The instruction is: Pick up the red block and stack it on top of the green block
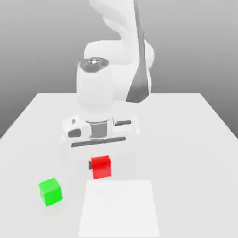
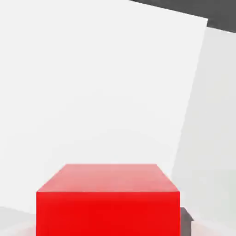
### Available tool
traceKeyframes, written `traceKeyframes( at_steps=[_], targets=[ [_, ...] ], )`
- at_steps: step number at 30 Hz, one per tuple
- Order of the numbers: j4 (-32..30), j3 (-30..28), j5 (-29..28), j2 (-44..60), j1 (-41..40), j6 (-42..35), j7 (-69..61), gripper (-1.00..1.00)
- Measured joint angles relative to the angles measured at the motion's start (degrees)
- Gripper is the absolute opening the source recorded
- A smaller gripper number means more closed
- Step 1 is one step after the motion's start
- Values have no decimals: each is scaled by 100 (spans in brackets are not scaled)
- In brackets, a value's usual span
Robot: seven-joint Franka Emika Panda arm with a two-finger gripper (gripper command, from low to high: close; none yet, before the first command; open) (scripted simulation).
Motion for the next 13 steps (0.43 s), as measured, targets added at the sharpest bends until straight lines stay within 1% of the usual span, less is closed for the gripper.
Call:
traceKeyframes(
  at_steps=[3,5,8,9,13],
  targets=[
    [458,-350,-4,139,-603,-320,-396,-100],
    [575,-330,156,442,-757,-140,-602,-100],
    [633,-158,503,1031,-778,374,-875,-100],
    [645,-100,631,1234,-807,559,-967,100],
    [645,-100,631,1234,-807,559,-967,100]
  ],
)
